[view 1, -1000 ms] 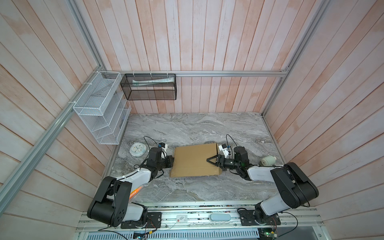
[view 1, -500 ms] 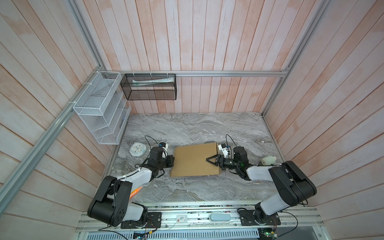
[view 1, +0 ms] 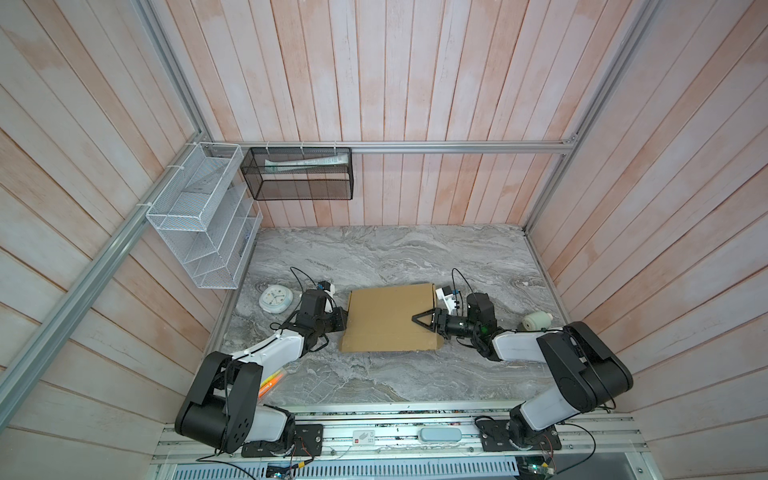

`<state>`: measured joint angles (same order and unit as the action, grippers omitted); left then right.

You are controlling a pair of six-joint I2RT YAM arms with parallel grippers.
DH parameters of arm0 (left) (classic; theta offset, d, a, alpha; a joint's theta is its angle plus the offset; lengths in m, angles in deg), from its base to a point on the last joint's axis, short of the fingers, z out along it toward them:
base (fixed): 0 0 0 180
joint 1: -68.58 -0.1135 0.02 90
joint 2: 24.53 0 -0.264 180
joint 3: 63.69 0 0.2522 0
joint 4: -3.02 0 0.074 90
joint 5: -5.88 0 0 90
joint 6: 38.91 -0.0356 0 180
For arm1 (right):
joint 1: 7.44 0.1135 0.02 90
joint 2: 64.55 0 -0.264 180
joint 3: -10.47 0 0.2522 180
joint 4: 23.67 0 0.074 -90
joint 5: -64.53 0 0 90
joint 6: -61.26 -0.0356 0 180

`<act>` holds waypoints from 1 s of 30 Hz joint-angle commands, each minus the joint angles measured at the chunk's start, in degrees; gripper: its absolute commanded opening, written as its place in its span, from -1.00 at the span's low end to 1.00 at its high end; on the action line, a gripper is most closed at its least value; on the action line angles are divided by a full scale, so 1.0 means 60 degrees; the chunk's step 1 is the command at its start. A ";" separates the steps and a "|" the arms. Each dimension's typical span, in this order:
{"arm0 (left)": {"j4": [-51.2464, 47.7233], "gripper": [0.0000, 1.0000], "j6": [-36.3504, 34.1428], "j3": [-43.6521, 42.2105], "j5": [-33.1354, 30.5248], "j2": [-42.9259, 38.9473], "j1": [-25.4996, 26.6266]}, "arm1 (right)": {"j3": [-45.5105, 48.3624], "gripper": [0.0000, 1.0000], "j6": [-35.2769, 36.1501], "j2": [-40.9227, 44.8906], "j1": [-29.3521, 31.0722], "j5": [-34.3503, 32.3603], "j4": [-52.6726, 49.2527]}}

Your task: Fold the paper box

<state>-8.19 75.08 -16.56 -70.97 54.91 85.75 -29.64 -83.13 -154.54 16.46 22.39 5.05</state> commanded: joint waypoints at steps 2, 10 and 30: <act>-0.0161 -0.40 -0.0175 0.0494 0.0175 -0.0657 -0.0070 | 0.0054 0.20 0.0188 0.0042 0.0119 0.0129 0.0261; -0.0701 -0.05 -0.0369 0.0449 0.0009 -0.1972 -0.0435 | 0.0114 0.17 0.0188 0.0286 0.0060 0.0166 0.0304; 0.0544 0.41 -0.0025 -0.0773 0.1364 -0.3497 -0.0796 | 0.0004 0.11 0.0370 0.2063 -0.0741 0.0446 -0.0848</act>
<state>-8.28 74.40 -20.61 -66.32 33.14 81.34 -29.33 -82.06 -144.05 12.96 23.02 1.14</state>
